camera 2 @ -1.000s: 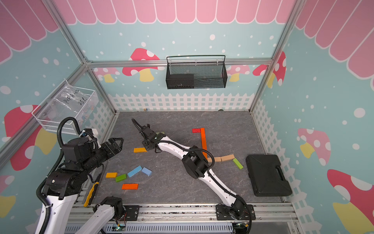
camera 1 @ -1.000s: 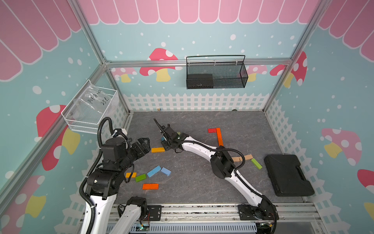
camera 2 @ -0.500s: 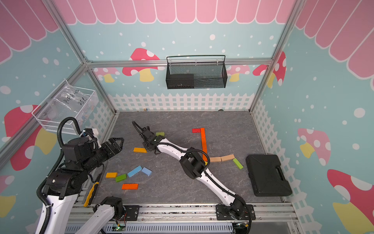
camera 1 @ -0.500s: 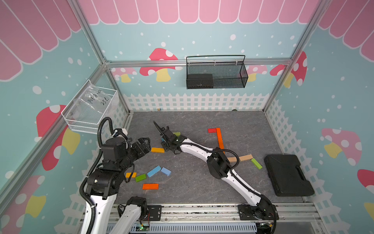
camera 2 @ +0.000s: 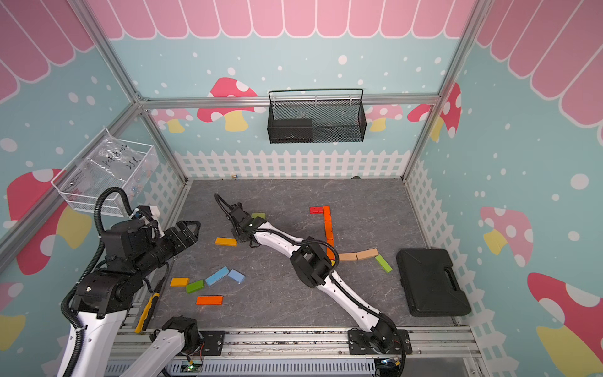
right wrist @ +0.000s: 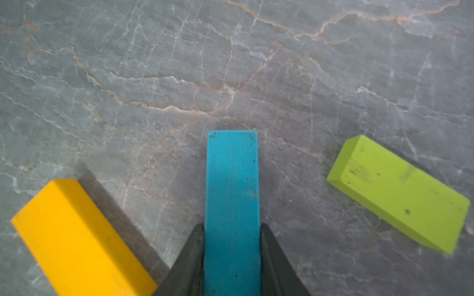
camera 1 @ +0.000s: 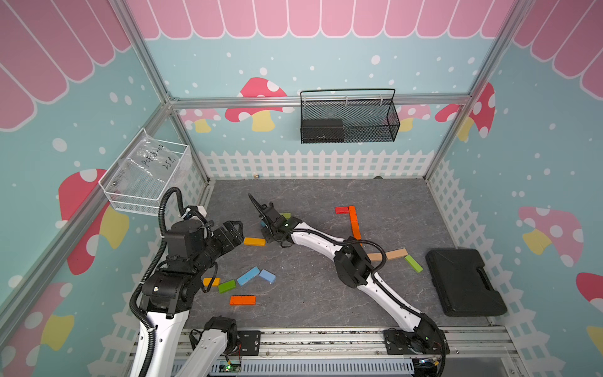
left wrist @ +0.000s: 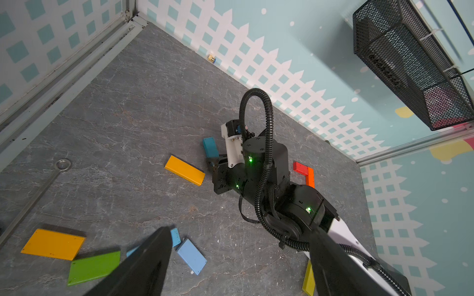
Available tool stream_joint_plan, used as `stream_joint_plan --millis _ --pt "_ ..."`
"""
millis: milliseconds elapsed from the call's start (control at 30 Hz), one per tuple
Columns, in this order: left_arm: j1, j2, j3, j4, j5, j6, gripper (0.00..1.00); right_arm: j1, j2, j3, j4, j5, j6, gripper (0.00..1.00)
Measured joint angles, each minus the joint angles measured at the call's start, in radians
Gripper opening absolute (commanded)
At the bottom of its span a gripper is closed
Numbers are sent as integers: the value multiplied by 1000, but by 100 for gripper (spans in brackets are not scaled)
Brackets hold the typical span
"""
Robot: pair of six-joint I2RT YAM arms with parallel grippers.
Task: Assemble a giraffe with building blocks
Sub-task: Pick up the building block from the center of the board, then assemble the building block at the center of the board.
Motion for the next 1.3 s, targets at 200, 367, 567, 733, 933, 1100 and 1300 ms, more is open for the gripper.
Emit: stream_joint_plan --millis 200,367,567,733,933,1100,1300 --pt "0 6 -13 7 11 0 86 7 -218 -277 27 -13 35 30" --pt "0 13 -32 27 32 -1 86 19 -518 -612 134 -2 100 30" --pt "0 40 -74 80 94 -18 86 21 -727 -856 235 12 216 31" --pt "0 68 -145 157 189 -50 85 21 -726 -963 275 16 312 30" --pt "0 90 -231 220 269 -84 85 20 -652 -978 307 18 392 30" --pt "-2 91 -237 250 282 -87 85 14 -602 -978 328 22 445 30" --pt "-14 91 -244 272 281 -87 85 -23 -557 -974 349 35 503 30"
